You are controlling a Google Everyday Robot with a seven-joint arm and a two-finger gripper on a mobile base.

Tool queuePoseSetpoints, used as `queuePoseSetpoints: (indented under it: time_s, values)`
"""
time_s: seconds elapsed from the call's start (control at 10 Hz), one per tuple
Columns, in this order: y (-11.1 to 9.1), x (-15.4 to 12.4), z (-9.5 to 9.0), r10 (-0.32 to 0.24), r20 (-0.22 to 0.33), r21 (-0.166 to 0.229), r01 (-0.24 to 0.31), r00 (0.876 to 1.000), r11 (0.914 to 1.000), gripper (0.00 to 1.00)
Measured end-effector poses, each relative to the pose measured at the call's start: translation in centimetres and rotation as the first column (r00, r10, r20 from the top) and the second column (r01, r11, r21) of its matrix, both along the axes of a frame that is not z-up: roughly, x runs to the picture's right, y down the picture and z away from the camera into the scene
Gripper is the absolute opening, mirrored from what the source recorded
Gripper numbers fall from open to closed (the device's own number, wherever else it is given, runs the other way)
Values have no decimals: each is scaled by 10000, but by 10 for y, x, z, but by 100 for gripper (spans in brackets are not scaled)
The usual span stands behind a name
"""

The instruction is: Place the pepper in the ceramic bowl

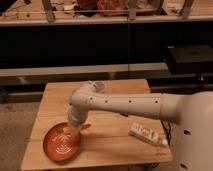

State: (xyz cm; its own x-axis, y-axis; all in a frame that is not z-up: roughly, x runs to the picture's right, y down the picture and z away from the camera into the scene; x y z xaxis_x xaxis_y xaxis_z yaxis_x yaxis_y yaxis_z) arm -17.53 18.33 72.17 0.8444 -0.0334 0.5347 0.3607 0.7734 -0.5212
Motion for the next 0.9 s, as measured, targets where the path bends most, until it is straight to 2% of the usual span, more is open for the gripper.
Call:
queuePoseSetpoints:
  time_s: [0.9]
  values:
    - [0,-5,1,-184,70,-42,185,9998,9998,0]
